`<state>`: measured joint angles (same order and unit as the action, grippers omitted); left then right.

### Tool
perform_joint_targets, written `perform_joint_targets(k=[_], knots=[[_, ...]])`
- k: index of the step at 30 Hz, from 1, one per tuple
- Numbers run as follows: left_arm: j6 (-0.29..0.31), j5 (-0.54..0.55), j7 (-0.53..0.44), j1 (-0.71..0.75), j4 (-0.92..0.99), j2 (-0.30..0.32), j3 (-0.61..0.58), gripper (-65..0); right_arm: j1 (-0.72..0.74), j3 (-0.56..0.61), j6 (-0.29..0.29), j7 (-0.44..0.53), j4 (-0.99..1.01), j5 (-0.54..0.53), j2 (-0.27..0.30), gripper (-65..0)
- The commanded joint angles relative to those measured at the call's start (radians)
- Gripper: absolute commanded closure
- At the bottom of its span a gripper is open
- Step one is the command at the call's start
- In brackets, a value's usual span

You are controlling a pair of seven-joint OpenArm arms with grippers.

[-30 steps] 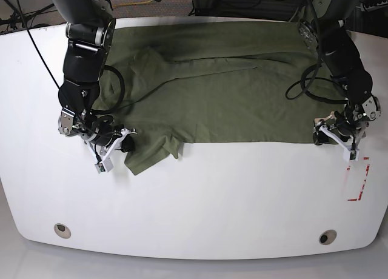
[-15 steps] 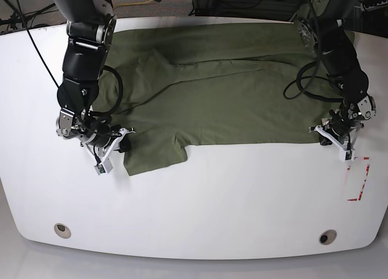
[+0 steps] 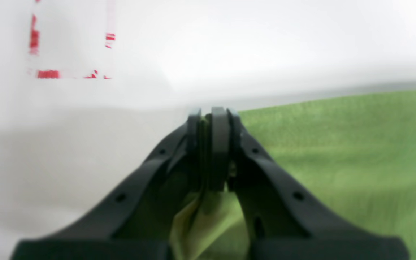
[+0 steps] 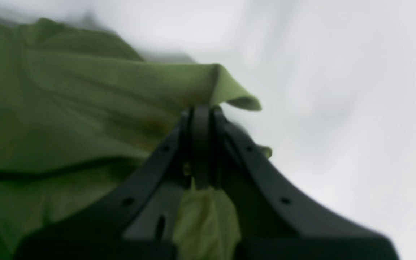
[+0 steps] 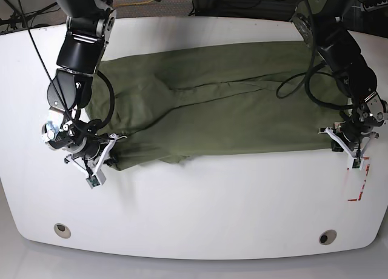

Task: Fold the T-shirt properly
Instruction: 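Fold the hem over toward the collar edge with both grippers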

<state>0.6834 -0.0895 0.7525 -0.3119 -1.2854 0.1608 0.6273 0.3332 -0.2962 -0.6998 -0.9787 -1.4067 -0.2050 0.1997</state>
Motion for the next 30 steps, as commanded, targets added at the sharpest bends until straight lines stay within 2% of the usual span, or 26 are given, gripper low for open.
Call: perform_joint_targets(k=[1,8,14,26,30], knots=[[0.012,0.007,-0.001,-0.005,-0.055,0.006,0.001,0.0,0.005,-0.004,0.002,-0.010,-0.090,-0.006,0.016,0.0],[0.015,0.007,0.008,0.095,-0.198,0.001,0.001,0.0,-0.081,-0.007,0.002,-0.095,-0.293,-0.004,0.016,0.0],[0.015,0.007,0.126,0.190,-0.316,-0.011,0.004,0.0,-0.187,-0.008,0.002,-0.150,-0.432,-0.009,0.030,0.0],[0.015,0.004,0.152,0.403,-0.437,-0.046,0.052,0.0,-0.435,-0.036,0.002,-0.154,-0.572,-0.011,0.027,0.0],[0.015,0.004,0.152,0.466,-0.443,-0.046,0.050,0.0,-0.478,-0.076,0.002,-0.154,-0.572,-0.011,-0.001,-0.6]])
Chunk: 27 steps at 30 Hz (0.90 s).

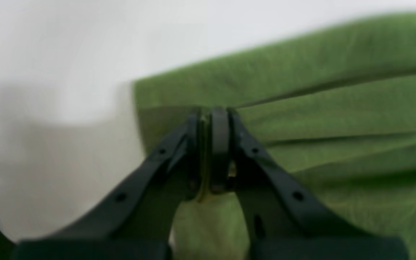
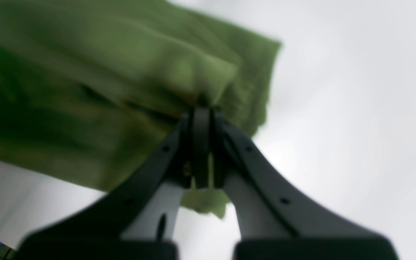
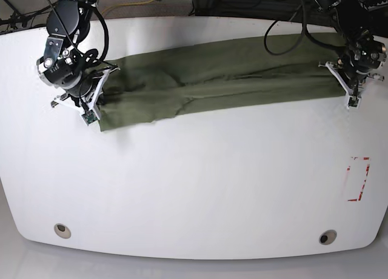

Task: Fold the T-shirt properly
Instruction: 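Fold the hem over toward the collar edge with both grippers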

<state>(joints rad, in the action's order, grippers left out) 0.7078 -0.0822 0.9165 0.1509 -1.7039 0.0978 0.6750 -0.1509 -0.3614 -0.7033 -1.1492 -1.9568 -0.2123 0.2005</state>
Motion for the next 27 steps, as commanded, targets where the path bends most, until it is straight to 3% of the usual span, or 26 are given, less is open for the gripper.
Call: perform_joint_targets(k=[1,4,8,10,12,15,19,24,27], knots=[[-0.010,-0.003,-0.012,0.019,-0.022,0.016,0.002,0.0,-0.006,-0.018,0.005,0.016,-0.022,-0.003,-0.003,-1.9],[-0.010,-0.003,-0.012,0.048,-0.017,0.016,0.002,-3.5,-0.026,-0.034,0.005,0.019,-0.016,-0.003,-0.003,-7.5],[-0.010,-0.003,-0.012,0.065,-0.015,0.016,0.002,-21.2,-0.046,-0.034,0.005,0.021,-0.016,-0.003,-0.006,-20.1],[-0.010,-0.003,-0.012,0.074,-0.017,0.016,0.002,-34.2,-0.049,-0.034,0.005,0.018,-0.023,-0.003,-0.006,-31.1],[-0.010,-0.001,-0.012,0.074,-0.025,0.016,0.002,-39.3,-0.049,-0.032,0.005,0.016,-0.029,-0.003,-0.005,-36.9],[-0.010,0.000,-0.012,0.074,-0.069,0.016,0.009,-39.6,-0.054,-0.034,0.005,0.016,-0.062,-0.003,-0.005,-43.6],[-0.010,0.002,-0.012,0.077,-0.173,0.006,0.004,-39.6,-0.036,-0.034,0.005,0.016,-0.065,-0.011,-0.009,-43.6],[-0.010,0.002,-0.012,0.077,-0.227,-0.051,0.033,-38.9,-0.028,-0.032,0.005,0.016,-0.054,-0.167,-0.011,-42.5],[-0.010,0.002,-0.012,0.077,-0.226,-0.089,0.058,-37.8,-0.023,-0.026,0.005,0.016,-0.025,-0.281,-0.011,-36.8]])
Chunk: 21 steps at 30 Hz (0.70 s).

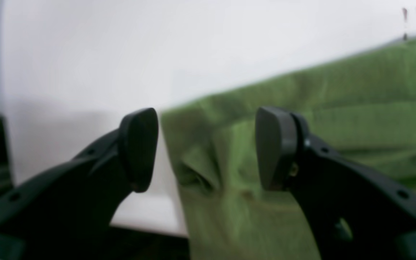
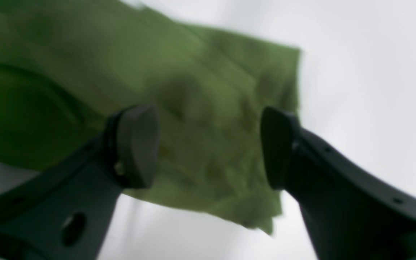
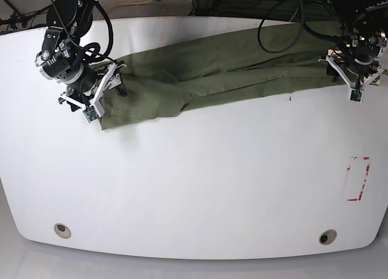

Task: Fold the T-shirt properly
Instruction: 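Fold the hem over toward the collar edge with both grippers, then release and regrasp the folded strip's end with the left gripper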

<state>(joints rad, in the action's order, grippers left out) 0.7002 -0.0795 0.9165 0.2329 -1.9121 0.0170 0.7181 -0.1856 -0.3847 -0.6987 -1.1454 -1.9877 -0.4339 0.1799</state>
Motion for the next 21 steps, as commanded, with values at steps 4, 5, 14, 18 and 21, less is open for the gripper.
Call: perform_joint_targets(k=[4,5,14,18,21], knots=[[-0.002,-0.003,-0.012,0.024,-0.014,-0.055,0.033,-36.3,0.022,-0.001,0.001,0.012,0.106,-0.207,-0.004,-27.4],[-0.002,-0.003,-0.012,0.035,-0.014,-0.062,0.033,-35.6,0.022,-0.001,0.001,0.012,0.138,-0.233,-0.004,-25.7],[-0.002,-0.003,-0.015,0.049,0.139,-0.045,0.036,-33.2,0.073,0.000,0.001,0.048,0.365,-0.256,-0.004,-22.7],[-0.002,-0.003,-0.018,0.027,0.217,0.004,0.027,-33.2,0.080,0.002,0.001,0.089,0.428,-0.254,0.025,-22.7],[-0.002,-0.003,-0.018,-0.008,0.254,0.016,0.002,-33.2,0.080,0.002,0.001,0.114,0.465,-0.254,0.048,-22.7]])
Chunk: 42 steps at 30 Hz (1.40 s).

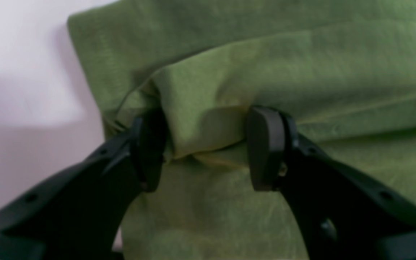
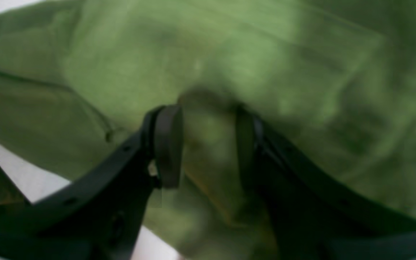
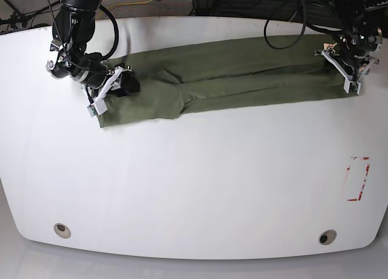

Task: Fold the T-shirt properly
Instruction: 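Release and regrasp the folded strip's end with the left gripper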

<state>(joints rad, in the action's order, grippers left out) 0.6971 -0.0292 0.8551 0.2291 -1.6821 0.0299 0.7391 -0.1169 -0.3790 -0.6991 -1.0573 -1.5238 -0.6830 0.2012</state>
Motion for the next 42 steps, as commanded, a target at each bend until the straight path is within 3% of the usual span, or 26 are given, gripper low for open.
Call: perform_joint_targets(k=[1,8,14,17,23,28,34,42], knots=[[0.001,-0.053,0.043,-0.015,0.026,0.017,-0.031,-33.2,0.009,-0.004,0.001,0.044,0.006,-0.005,0.033,-22.5],[0.001,-0.053,0.045,-0.106,0.020,0.043,-0.161,-33.5,0.001,-0.008,0.001,0.093,0.007,0.144,0.059,-22.5],[0.001,-0.051,0.048,-0.182,-0.002,0.043,-0.175,-34.6,-0.017,-0.015,0.001,0.096,0.001,0.159,0.059,-22.5],[0.001,-0.047,0.049,-0.204,-0.003,0.043,-0.169,-39.9,-0.023,-0.013,0.001,0.096,-0.001,0.159,0.056,-22.4],[0.001,0.156,0.071,-0.196,-0.045,0.051,-0.048,-46.5,-0.025,-0.011,0.001,0.096,-0.001,0.162,0.027,-22.4],[0.001,0.318,0.165,-0.176,-0.014,0.115,0.047,-47.4,-0.027,-0.008,0.001,0.096,-0.001,0.159,0.027,-22.4],[0.001,0.344,0.111,-0.159,0.112,0.132,0.124,-47.4,-0.023,-0.007,0.001,0.096,-0.001,0.159,0.025,-22.4],[0.001,0.352,0.088,-0.164,0.256,0.172,0.121,-47.4,-0.022,-0.007,0.001,0.096,-0.001,0.159,0.025,-22.4]])
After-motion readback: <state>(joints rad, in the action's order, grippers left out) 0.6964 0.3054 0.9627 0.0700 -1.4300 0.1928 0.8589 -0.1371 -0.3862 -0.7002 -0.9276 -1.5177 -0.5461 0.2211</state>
